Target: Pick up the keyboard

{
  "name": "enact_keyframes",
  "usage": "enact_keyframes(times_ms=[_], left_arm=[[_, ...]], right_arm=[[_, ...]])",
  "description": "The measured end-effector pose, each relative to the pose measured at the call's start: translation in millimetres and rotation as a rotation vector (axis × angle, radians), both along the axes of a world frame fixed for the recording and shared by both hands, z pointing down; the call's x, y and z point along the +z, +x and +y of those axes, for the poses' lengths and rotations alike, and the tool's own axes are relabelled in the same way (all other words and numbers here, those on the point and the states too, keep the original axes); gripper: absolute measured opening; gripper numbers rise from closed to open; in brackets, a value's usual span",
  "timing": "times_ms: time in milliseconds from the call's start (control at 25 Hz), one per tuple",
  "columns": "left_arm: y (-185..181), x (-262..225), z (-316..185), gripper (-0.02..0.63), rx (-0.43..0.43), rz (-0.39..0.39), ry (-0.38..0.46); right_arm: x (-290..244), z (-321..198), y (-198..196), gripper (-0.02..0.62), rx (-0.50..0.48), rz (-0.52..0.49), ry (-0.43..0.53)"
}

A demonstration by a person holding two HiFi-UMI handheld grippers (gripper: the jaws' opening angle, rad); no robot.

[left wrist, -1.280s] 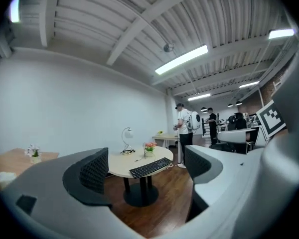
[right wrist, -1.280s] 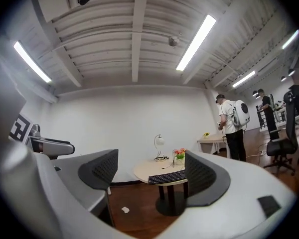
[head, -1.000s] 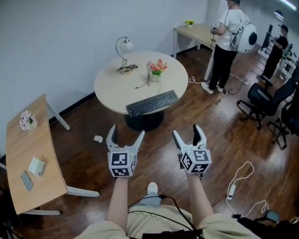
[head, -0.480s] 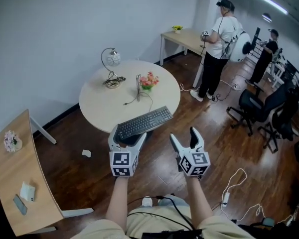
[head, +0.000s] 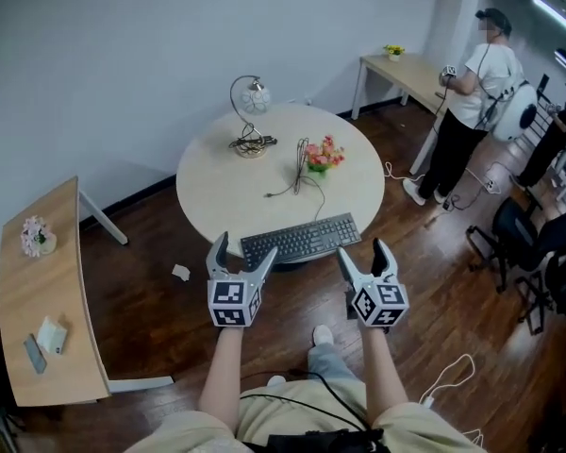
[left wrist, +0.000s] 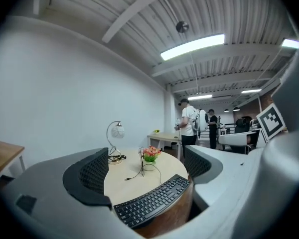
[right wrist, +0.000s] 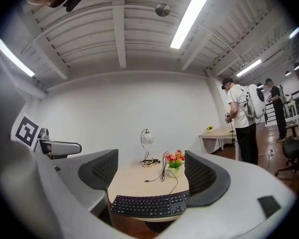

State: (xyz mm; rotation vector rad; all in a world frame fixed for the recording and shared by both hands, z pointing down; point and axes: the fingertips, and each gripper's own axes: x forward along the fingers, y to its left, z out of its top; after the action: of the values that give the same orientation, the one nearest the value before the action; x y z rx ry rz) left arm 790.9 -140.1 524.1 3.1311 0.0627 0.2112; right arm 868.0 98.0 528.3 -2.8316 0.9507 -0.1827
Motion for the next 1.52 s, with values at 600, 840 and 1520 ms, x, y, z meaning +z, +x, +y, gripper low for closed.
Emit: enact_keyframes(times_ms=[600,840,1520], left_arm=[[101.8,145.2,-38.7,0.466,-0.295,-0.338,-0.215],[87.5,216.1,-42.2,0.492,-0.446,-0.429,-0.438],[47.7,361.0,-48.5,0.494,-0.536,-0.404,-1.097]], right_arm=[[172.2,34.9,182.1,0.423,-0.131,-0.297,-0.175],[254.0,51.5,192.3,0.423,-0.134,-0.540,-0.073],[376.1,42.4,186.3,0.422,-0.025,-0.986,0.360]])
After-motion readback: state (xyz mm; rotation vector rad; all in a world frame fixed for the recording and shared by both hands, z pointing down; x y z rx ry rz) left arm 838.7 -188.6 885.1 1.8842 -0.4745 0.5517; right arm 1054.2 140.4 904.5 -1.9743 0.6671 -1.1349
